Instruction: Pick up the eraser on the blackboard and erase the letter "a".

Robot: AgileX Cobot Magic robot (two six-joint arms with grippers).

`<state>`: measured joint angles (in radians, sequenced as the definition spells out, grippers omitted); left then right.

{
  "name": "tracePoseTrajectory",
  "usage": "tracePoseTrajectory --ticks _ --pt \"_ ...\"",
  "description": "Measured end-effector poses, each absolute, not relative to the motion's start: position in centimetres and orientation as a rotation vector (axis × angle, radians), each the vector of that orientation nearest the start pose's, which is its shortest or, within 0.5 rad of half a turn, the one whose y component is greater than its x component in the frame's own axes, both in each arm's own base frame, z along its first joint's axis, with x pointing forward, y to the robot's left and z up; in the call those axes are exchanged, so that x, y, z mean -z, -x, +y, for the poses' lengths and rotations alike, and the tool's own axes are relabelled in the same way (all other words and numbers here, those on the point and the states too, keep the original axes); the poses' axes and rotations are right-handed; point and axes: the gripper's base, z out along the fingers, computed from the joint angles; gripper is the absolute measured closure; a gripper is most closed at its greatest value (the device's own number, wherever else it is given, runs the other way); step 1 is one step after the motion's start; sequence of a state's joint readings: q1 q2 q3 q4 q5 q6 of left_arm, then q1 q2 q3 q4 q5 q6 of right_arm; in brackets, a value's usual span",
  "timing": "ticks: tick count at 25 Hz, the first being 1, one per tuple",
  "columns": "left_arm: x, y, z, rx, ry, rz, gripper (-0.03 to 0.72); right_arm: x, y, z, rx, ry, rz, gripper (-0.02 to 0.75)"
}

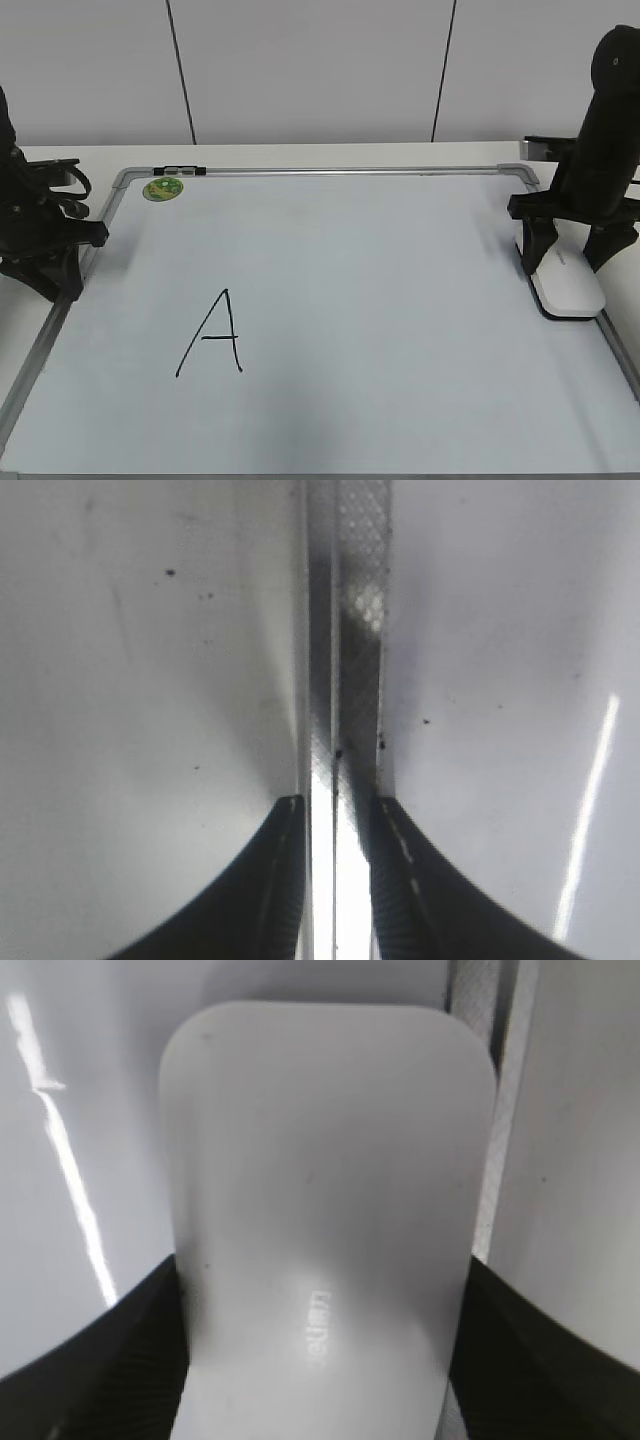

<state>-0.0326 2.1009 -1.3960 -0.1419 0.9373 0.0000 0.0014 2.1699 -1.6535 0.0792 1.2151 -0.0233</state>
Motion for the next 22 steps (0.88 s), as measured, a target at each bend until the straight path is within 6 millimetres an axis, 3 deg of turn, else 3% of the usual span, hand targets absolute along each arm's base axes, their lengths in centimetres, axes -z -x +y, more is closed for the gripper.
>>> tracePoseTrajectory --ticks 5,10,16,19,22 --pt "-12.9 -39.5 -2.4 0.189 0.085 3.122 0.512 -15.8 -42.2 0.7 -0.120 -0.009 3.216 0.204" --pt "-12.9 -39.5 -2.4 0.188 0.085 3.122 0.512 -15.7 -42.2 0.8 -0.125 -0.012 3.218 0.087" --pt "-13.0 -39.5 -2.4 0.190 0.085 3.122 0.497 -16.6 -42.9 0.8 -0.121 -0.008 3.179 0.072" --pt "-13.8 -40.1 -2.3 0.179 0.067 3.122 0.420 -17.4 -43.1 0.7 -0.111 -0.003 3.152 0.072" --pt "-15.4 -41.0 -2.1 0.141 0.033 3.081 0.274 -18.7 -42.9 0.6 -0.090 0.006 3.124 0.073"
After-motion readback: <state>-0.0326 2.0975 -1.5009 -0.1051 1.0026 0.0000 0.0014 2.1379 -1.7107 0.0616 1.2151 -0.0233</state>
